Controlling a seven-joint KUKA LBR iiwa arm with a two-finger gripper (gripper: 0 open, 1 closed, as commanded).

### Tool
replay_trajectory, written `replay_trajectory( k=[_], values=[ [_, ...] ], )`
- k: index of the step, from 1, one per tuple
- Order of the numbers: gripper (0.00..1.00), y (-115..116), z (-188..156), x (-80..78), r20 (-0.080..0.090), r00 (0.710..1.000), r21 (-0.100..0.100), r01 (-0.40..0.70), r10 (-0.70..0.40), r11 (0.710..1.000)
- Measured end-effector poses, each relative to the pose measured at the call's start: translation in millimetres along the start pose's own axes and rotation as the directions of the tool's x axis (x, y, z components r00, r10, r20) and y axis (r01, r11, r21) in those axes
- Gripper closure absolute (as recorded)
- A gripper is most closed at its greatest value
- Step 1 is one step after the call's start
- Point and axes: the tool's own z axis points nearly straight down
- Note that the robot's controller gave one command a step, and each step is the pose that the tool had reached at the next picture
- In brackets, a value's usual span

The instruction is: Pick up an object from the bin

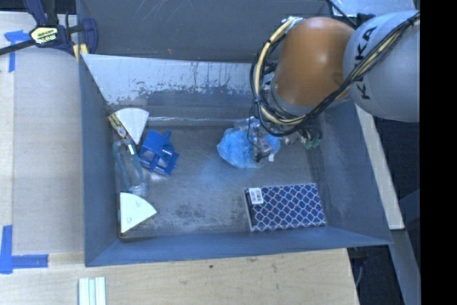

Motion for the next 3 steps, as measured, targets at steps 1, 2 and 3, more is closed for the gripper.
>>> replay_trajectory(
  k=[1, 2, 3],
  values=[
    [1.0, 0, -7, -0.2, 0.001, 1.0, 0.0, -0.001, 0.001, 1.0],
    [1.0, 0, -13, -0.1, 0.0, 1.0, 0.0, -0.001, 0.001, 1.0],
    [1.0, 1, -22, 1.1, -0.005, 1.0, -0.003, -0.001, 0.001, 1.0]
  ],
)
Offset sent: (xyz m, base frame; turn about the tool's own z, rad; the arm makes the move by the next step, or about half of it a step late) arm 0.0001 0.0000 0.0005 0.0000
